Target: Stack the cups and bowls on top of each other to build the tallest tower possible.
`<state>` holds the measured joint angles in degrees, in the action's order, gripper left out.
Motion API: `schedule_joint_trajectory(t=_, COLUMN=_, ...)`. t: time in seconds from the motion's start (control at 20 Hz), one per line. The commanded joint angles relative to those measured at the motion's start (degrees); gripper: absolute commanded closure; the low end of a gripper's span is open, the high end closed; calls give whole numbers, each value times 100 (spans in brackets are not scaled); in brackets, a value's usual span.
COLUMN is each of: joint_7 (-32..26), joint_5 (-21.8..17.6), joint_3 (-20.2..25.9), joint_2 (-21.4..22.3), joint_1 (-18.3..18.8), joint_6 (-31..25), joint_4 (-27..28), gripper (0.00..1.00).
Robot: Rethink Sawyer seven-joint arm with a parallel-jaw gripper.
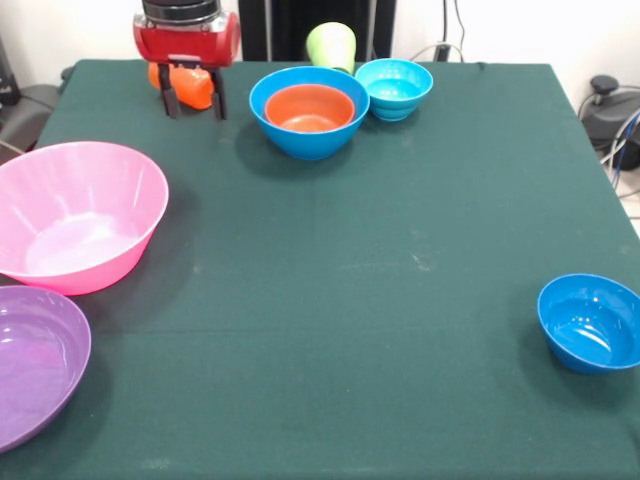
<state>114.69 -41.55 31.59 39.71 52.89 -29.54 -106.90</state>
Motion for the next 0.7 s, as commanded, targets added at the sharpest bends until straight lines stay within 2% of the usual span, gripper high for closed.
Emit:
schedule_joint_trajectory(t=0.05, joint_7=-2205, joint_5=-232, joint_3=591, joint_2=71, joint_1=-5, joint_6=-1015, joint_4=131, gripper=0)
schedule_joint_trajectory(t=0.35, joint_7=-2831, joint_5=-75, joint_3=951, joint_2=144, joint_1=237, joint_6=-1633, joint_4=443, gripper=0)
schedule_joint_trajectory(t=0.5, joint_7=-3224, joint_5=-85, joint_3=1082, joint_2=-123, joint_1=375, joint_6=-1913, joint_4=810, gripper=0)
schedule_joint_trajectory(t=0.65, joint_7=-3499, joint_5=-157, joint_3=1139, joint_2=-339, joint_1=586, joint_6=-1934, joint_4=966, gripper=0)
schedule_joint_trajectory(t=0.7, joint_7=-3543, joint_5=-202, joint_3=1172, joint_2=-376, joint_1=718, joint_6=-1789, joint_4=919, gripper=0)
